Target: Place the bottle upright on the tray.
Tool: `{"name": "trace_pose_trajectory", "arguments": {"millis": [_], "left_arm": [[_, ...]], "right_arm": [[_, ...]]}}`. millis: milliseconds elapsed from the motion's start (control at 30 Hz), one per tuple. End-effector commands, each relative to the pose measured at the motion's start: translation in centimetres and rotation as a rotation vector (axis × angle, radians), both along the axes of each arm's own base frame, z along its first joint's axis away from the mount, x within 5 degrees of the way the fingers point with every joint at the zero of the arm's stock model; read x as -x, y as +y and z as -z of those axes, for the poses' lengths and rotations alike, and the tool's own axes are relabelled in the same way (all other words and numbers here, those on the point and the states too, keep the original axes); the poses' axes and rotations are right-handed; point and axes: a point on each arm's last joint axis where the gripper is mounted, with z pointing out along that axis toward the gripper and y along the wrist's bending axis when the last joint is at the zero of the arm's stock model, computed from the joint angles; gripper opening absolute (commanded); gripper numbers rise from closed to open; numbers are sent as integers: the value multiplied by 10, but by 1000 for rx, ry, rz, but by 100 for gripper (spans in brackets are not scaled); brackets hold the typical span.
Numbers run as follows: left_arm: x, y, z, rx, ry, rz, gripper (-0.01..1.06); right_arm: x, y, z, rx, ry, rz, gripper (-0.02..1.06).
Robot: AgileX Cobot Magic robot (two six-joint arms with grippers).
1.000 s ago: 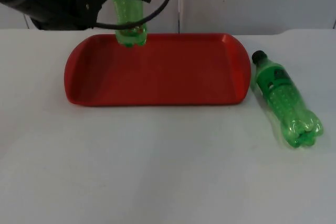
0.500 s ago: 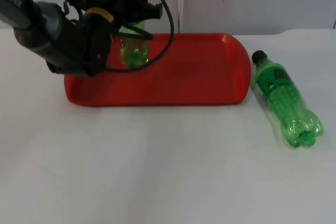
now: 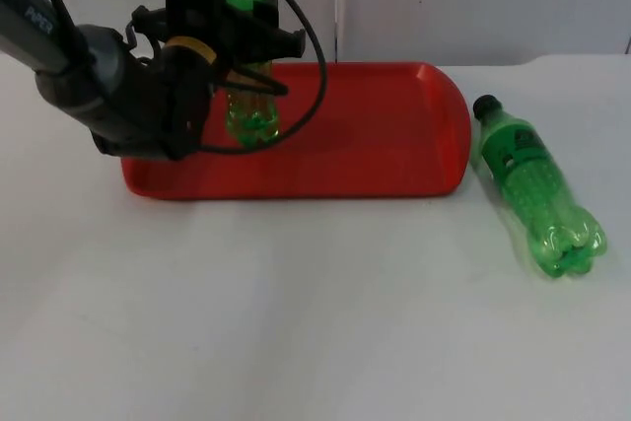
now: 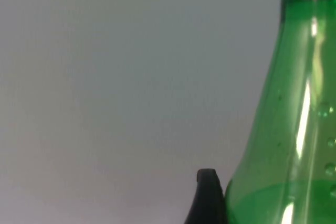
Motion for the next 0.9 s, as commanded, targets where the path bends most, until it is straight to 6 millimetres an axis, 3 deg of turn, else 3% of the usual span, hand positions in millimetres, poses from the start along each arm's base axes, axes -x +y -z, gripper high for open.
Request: {"name": "trace_pose_trajectory", "arguments": {"millis": [0, 233, 300, 367, 400, 533, 867], "left_arm": [[-1, -1, -1, 2, 17, 10, 0], [-1, -2, 2, -10, 42, 20, 6], [0, -4, 2, -22, 41, 36, 20], [0, -6, 2, -25, 39, 49, 46], [0, -6, 2, -25, 39, 49, 46], [1, -6, 1, 15, 51, 58, 105], [1, -8, 5, 37, 142, 70, 105]], "right_arm": [[0, 0, 0, -2, -10, 4, 105], [0, 0, 0, -2, -10, 4, 105], [0, 0, 0, -2, -10, 4, 105], [0, 0, 0, -2, -10, 4, 105], [0, 0, 0, -2, -10, 4, 105], [0, 0, 0, -2, -10, 4, 105], [0, 0, 0, -2, -10, 4, 105]]}}
